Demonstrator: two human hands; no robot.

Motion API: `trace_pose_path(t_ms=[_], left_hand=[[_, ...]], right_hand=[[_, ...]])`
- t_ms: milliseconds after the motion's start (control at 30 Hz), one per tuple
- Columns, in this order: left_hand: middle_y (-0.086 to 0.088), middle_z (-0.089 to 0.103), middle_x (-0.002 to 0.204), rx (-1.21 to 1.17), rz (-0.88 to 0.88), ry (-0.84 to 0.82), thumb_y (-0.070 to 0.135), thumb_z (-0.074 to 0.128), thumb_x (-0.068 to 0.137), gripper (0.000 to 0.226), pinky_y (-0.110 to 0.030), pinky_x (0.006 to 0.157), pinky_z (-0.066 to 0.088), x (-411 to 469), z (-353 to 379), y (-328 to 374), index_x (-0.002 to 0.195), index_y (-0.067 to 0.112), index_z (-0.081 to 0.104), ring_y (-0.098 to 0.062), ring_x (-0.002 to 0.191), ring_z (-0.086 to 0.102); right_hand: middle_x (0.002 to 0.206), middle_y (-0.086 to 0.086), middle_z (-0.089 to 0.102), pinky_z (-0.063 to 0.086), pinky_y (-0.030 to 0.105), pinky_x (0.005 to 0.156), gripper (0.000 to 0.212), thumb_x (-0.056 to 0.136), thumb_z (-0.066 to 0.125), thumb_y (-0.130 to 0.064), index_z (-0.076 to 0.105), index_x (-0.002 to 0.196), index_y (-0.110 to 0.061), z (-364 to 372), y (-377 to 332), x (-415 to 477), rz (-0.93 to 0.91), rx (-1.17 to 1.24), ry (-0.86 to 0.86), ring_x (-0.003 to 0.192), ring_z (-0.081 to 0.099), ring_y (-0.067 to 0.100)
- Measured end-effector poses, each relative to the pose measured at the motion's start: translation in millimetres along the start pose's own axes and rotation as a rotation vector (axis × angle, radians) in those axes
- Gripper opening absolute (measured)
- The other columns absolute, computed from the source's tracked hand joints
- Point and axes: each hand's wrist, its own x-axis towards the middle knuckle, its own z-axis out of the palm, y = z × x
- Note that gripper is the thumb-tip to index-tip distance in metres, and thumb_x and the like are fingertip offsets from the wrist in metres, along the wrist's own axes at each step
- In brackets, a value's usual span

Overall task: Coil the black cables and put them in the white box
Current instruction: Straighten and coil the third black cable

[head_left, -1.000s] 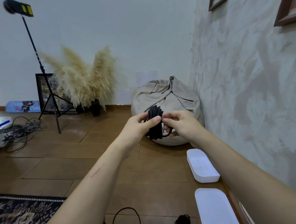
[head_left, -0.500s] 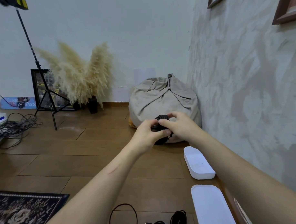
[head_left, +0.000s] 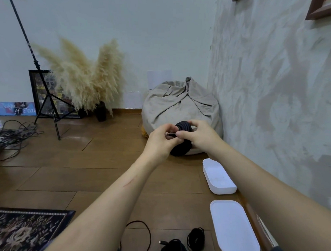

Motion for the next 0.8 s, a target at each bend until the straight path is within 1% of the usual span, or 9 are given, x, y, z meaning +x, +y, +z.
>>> trace_pose_path(t_ms=[67,133,200,300,367,433,533,667,800], left_hand=[[0.009,0.068,0.091,0.085,0.039,0.007,0.014,0.078,0.086,0.02,-0.022,0.075,0.052,2.3,-3.5,-0.8,0.095,0.028,0.067,-0.012,0.083,0.064],[0.01,0.066,0.092,0.179,0.079,0.027,0.013,0.076,0.088,0.019,-0.028,0.079,0.053,3.4,-4.1,-4.5,0.098,0.028,0.07,-0.014,0.084,0.062],[0.007,0.066,0.096,0.313,0.116,0.044,0.013,0.071,0.091,0.018,-0.032,0.083,0.052,3.9,-1.2,-7.7,0.104,0.026,0.073,-0.012,0.089,0.061],[0.0,0.063,0.109,0.433,0.135,0.134,0.014,0.056,0.1,0.023,-0.029,0.083,0.045,6.3,0.3,-13.8,0.112,0.024,0.073,-0.015,0.101,0.06],[0.001,0.061,0.114,0.43,0.065,0.202,0.016,0.05,0.104,0.024,-0.031,0.084,0.043,7.0,-4.1,-20.3,0.114,0.023,0.07,-0.018,0.102,0.059],[0.0,0.058,0.113,0.482,0.012,0.203,0.019,0.046,0.105,0.023,-0.038,0.084,0.047,6.3,-6.0,-31.2,0.114,0.024,0.067,-0.024,0.1,0.059],[-0.002,0.061,0.111,0.634,0.025,0.122,0.026,0.046,0.105,0.021,-0.043,0.084,0.05,0.1,-0.3,-41.6,0.113,0.021,0.064,-0.026,0.104,0.055],[0.001,0.064,0.1,0.715,0.119,0.099,0.038,0.052,0.104,0.021,-0.04,0.077,0.048,-1.3,2.4,-42.5,0.103,0.02,0.064,-0.025,0.097,0.054],[0.003,0.067,0.091,0.755,0.166,0.117,0.048,0.058,0.099,0.027,-0.035,0.067,0.037,-1.9,-0.7,-41.3,0.097,0.022,0.065,-0.024,0.09,0.054]], right_hand=[[0.096,0.005,0.077,0.06,0.046,0.085,0.05,0.065,0.08,-0.045,0.07,0.111,-0.027,-0.1,4.8,3.8,-0.006,-0.033,0.031,0.092,0.073,0.023],[0.093,0.006,0.077,0.058,0.051,0.089,0.045,0.068,0.079,-0.041,0.07,0.109,-0.026,2.3,9.8,4.8,-0.009,-0.038,0.01,0.09,0.074,0.023],[0.095,0.005,0.077,0.056,0.049,0.092,0.045,0.068,0.077,-0.039,0.071,0.111,-0.025,2.6,14.2,6.8,-0.018,-0.064,0.028,0.092,0.073,0.022],[0.104,-0.001,0.075,0.055,0.044,0.096,0.053,0.066,0.076,-0.044,0.069,0.116,-0.027,-7.0,18.9,10.8,-0.014,-0.097,0.091,0.1,0.07,0.02],[0.104,0.001,0.075,0.055,0.043,0.096,0.042,0.076,0.077,-0.035,0.069,0.116,-0.026,-15.0,24.5,10.7,0.01,-0.095,0.078,0.1,0.07,0.02],[0.103,0.003,0.074,0.057,0.043,0.094,0.033,0.085,0.075,-0.025,0.068,0.117,-0.023,-17.4,29.9,6.8,0.019,-0.102,0.028,0.099,0.071,0.021],[0.105,0.0,0.074,0.055,0.042,0.095,0.039,0.086,0.074,-0.026,0.066,0.124,-0.023,-10.8,36.6,5.4,-0.001,-0.214,0.007,0.1,0.069,0.018],[0.104,-0.002,0.075,0.054,0.045,0.096,0.04,0.083,0.074,-0.031,0.068,0.123,-0.026,-4.0,39.0,8.1,-0.011,-0.263,0.009,0.1,0.069,0.017],[0.104,-0.002,0.075,0.053,0.043,0.096,0.037,0.085,0.073,-0.027,0.069,0.122,-0.025,1.6,39.2,6.4,-0.034,-0.307,-0.01,0.103,0.067,0.017]])
